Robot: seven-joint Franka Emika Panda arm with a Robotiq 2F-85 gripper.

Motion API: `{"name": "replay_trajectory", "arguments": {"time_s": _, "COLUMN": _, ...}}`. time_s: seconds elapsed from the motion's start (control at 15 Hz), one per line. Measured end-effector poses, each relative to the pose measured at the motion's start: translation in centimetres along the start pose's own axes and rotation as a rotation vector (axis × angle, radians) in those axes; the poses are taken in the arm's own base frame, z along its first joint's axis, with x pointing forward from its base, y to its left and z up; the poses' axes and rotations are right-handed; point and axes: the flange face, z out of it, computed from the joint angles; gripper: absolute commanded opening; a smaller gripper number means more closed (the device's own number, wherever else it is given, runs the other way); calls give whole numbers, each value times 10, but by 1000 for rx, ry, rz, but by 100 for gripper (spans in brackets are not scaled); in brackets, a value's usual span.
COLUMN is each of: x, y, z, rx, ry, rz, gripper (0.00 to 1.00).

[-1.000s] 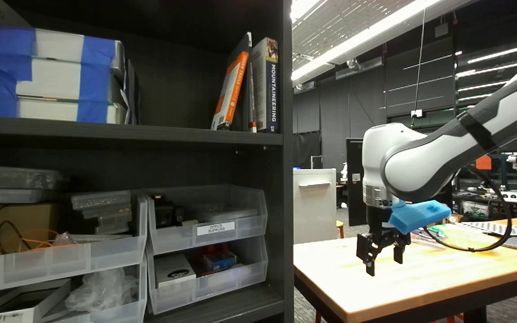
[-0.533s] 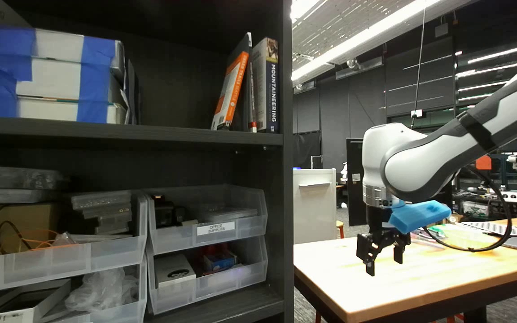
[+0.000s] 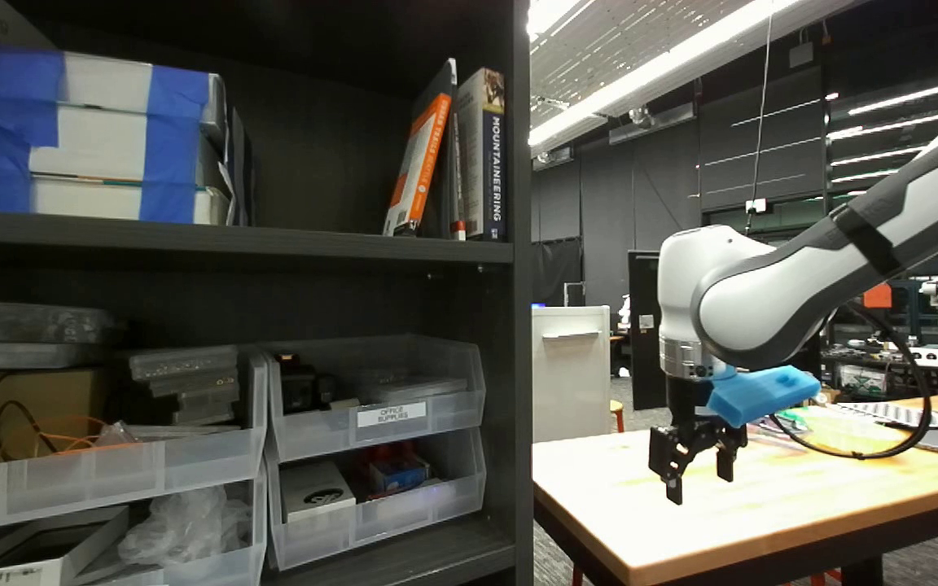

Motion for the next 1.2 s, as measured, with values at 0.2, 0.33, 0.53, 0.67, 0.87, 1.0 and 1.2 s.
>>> {"name": "replay_trajectory", "arguments": {"time_s": 0.2, "x": -4, "y": 2, "z": 6, "rx": -2, "ry": -17, "rz": 1, "gripper": 100}}
{"name": "replay_trajectory", "arguments": {"time_s": 0.33, "x": -7, "y": 6, "z": 10, "rx": -4, "ry": -37, "rz": 4, "gripper": 100}}
{"name": "replay_trajectory", "arguments": {"time_s": 0.53, "x": -11, "y": 20, "z": 9, "rx": -6, "ry": -77, "rz": 11, "gripper": 100}}
{"name": "replay_trajectory", "arguments": {"time_s": 0.67, "x": -16, "y": 36, "z": 3, "rx": -3, "ry": -102, "rz": 20, "gripper": 100}}
{"name": "replay_trajectory", "arguments": {"time_s": 0.87, "x": -28, "y": 58, "z": -13, "rx": 10, "ry": -122, "rz": 18, "gripper": 100}}
{"name": "replay_trajectory", "arguments": {"time_s": 1.0, "x": -37, "y": 69, "z": -27, "rx": 26, "ry": -116, "rz": 5, "gripper": 100}}
{"name": "replay_trajectory", "arguments": {"time_s": 1.2, "x": -48, "y": 77, "z": -52, "rx": 87, "ry": -64, "rz": -54, "gripper": 100}}
